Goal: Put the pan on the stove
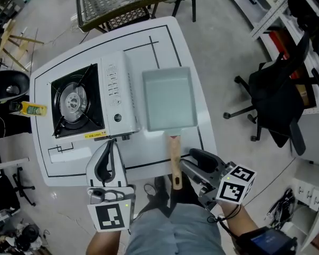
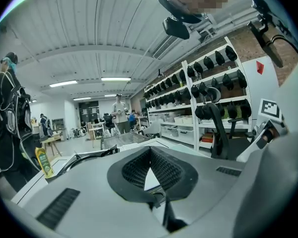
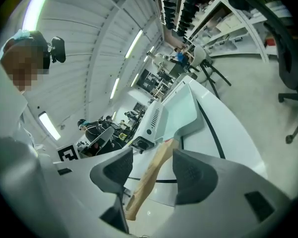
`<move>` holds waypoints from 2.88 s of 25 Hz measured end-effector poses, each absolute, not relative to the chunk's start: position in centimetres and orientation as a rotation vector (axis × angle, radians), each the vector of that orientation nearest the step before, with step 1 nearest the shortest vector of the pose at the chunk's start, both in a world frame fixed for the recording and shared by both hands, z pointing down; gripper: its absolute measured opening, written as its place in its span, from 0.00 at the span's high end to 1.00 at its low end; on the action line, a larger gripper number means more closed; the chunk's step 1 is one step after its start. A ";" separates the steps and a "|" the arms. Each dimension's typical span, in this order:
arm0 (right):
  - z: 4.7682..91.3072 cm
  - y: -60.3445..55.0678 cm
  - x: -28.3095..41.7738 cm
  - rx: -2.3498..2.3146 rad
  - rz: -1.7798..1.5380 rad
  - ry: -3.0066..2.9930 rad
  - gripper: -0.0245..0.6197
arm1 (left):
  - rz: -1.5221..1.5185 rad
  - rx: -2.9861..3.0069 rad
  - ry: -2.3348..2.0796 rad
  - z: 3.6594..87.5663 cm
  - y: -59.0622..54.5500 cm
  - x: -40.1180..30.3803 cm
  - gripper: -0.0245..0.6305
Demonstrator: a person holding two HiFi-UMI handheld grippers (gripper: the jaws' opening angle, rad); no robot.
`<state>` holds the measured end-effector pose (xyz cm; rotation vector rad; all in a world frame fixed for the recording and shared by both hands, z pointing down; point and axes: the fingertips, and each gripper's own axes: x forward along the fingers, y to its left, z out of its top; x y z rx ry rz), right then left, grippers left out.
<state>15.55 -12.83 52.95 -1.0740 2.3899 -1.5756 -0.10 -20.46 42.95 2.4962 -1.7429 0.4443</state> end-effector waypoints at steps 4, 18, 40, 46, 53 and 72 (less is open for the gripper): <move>53.5 -13.4 15.1 -1.021 -1.635 2.374 0.60 | 0.460 2.479 -1.733 44.0 -21.2 -0.1 0.94; 55.8 -15.6 12.9 -0.943 -1.802 2.331 0.60 | 0.475 2.469 -1.757 44.5 -23.5 -1.1 0.94; 58.6 -16.7 9.8 -0.838 -2.090 2.203 0.60 | 0.488 2.383 -1.797 46.4 -24.8 -3.8 0.94; 59.2 -16.8 9.6 -0.855 -2.130 2.183 0.60 | 0.495 2.363 -1.794 46.9 -24.9 -4.2 0.94; 59.2 -16.8 9.4 -0.835 -2.144 2.178 0.63 | 0.500 2.356 -1.793 46.8 -24.5 -4.6 0.94; 57.5 -17.3 9.0 -0.686 -2.124 1.958 0.75 | 0.472 2.340 -1.869 42.8 -22.2 -6.4 0.94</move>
